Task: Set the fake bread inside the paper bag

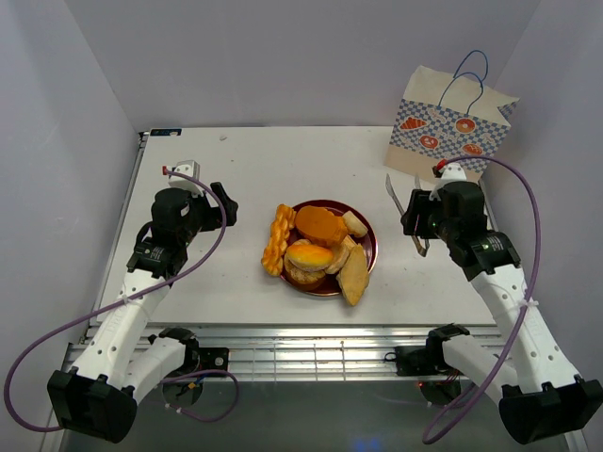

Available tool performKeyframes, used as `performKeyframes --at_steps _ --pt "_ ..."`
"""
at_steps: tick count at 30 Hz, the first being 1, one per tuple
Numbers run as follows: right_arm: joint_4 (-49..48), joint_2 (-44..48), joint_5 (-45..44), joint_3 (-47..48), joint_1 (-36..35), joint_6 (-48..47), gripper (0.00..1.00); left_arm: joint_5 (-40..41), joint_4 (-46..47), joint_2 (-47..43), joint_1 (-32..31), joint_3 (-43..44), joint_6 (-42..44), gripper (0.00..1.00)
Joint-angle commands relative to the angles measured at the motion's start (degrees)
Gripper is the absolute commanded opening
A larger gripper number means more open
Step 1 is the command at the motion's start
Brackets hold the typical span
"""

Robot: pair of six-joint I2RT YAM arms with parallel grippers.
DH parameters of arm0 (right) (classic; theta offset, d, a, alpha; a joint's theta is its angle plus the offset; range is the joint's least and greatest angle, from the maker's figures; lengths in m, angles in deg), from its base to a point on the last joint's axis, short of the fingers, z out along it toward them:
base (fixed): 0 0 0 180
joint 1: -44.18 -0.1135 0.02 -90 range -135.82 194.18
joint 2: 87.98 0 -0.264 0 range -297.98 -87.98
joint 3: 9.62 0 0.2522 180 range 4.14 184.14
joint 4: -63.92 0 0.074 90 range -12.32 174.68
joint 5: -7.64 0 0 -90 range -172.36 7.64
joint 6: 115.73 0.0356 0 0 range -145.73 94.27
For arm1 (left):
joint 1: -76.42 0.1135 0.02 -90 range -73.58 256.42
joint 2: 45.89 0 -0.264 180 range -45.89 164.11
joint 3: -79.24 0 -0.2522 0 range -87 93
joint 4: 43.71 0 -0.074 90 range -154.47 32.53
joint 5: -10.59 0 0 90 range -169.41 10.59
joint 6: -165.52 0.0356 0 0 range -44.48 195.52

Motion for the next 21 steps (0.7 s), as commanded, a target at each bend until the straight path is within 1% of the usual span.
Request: performKeyframes --at_steps 1,3,11,14,19,21 --pt "2.37 2.35 5.29 4.03 -0.44 -0.65 0.6 -0.56 0.17 -0.72 -0.39 1.87 -0.28 0.98" --pt "3.33 2.96 9.49 4.74 -0.44 -0.3 0.59 -0.29 0.26 -0.63 -0.39 1.78 -0.2 0.98" --pt "6.23 5.33 19.44 7.73 -0.44 3.04 0.59 0.85 0.09 -0.37 -0.39 1.78 0.07 0.98" --pt "6.59 6.65 24.97 7.82 -0.44 5.06 0.58 0.76 0.09 -0.11 -0.39 1.78 0.07 0.98" --pt "6.15 9.03 29.72 5.98 -0.44 8.57 0.58 0.67 -0.18 0.25 -0.39 1.95 0.15 0.98" --pt "4.48 10.17 32.0 2.66 -0.44 11.03 0.58 1.11 -0.35 0.25 -0.39 2.04 0.33 0.98"
